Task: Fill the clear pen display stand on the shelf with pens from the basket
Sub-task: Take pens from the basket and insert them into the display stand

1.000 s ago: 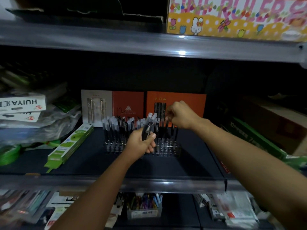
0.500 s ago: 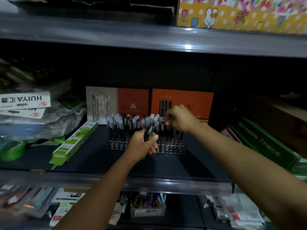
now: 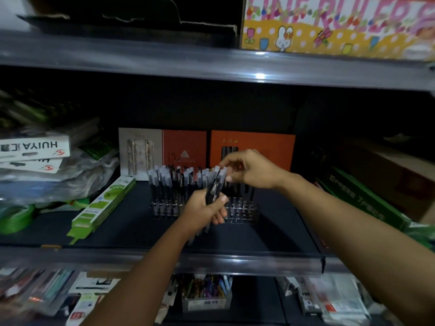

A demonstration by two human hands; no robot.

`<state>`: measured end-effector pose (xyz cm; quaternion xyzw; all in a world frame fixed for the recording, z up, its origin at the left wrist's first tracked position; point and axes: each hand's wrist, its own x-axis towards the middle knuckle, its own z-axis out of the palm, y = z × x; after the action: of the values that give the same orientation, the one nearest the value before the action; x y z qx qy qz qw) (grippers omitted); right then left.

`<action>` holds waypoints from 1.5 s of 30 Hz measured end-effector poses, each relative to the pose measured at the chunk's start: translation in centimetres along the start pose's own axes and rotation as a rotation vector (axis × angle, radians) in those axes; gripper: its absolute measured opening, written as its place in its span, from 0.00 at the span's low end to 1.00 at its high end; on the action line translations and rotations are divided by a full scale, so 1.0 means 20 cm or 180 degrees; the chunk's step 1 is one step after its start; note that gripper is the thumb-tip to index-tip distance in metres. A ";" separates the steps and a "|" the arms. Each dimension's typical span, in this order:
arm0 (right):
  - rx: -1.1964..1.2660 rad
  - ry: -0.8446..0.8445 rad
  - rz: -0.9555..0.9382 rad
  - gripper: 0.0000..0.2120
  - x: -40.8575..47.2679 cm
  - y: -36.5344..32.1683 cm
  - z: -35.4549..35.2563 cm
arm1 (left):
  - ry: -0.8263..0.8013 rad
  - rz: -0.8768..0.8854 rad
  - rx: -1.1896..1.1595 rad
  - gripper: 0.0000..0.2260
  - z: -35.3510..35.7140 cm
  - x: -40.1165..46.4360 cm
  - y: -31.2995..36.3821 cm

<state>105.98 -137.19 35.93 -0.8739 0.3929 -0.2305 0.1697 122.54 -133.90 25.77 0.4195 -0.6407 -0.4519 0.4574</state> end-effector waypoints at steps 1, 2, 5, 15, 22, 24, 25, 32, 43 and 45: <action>-0.0018 0.0029 -0.0029 0.09 0.00 -0.01 -0.01 | -0.0019 -0.0003 0.0035 0.06 0.00 0.00 0.00; -0.0050 0.0042 -0.0051 0.08 -0.01 -0.02 -0.02 | -0.0037 -0.0006 0.0076 0.05 0.00 -0.01 0.00; -0.0149 -0.0020 -0.0047 0.04 -0.02 -0.02 -0.04 | -0.0079 0.0001 0.0153 0.04 0.01 -0.01 -0.01; -0.0039 0.0219 0.0175 0.09 -0.04 -0.03 -0.11 | 0.0016 -0.0073 0.0504 0.04 -0.05 -0.01 -0.01; 0.0615 0.0926 0.0483 0.03 -0.02 0.00 -0.20 | 0.0275 -0.0160 0.0516 0.05 -0.11 -0.04 -0.06; 0.0482 0.0962 0.0572 0.02 -0.02 0.00 -0.21 | 0.0377 -0.0148 0.0502 0.05 -0.12 -0.04 -0.06; 0.0294 0.0983 0.0586 0.02 -0.02 0.01 -0.21 | 0.0407 -0.0133 0.0497 0.06 -0.11 -0.03 -0.05; -0.0643 0.0899 0.0505 0.05 -0.01 0.03 -0.13 | 0.0402 -0.0022 0.0422 0.05 -0.08 -0.02 -0.01; -0.0962 0.0563 0.0565 0.04 0.03 0.10 -0.03 | 0.0386 0.0013 0.0269 0.04 -0.04 0.01 -0.02; -0.0966 0.0512 0.0574 0.04 0.03 0.11 -0.02 | 0.0381 0.0009 0.0274 0.04 -0.03 0.01 -0.03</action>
<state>104.82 -139.12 35.27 -0.8295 0.5121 -0.2217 0.0240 123.23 -134.41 25.33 0.4642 -0.6317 -0.3973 0.4771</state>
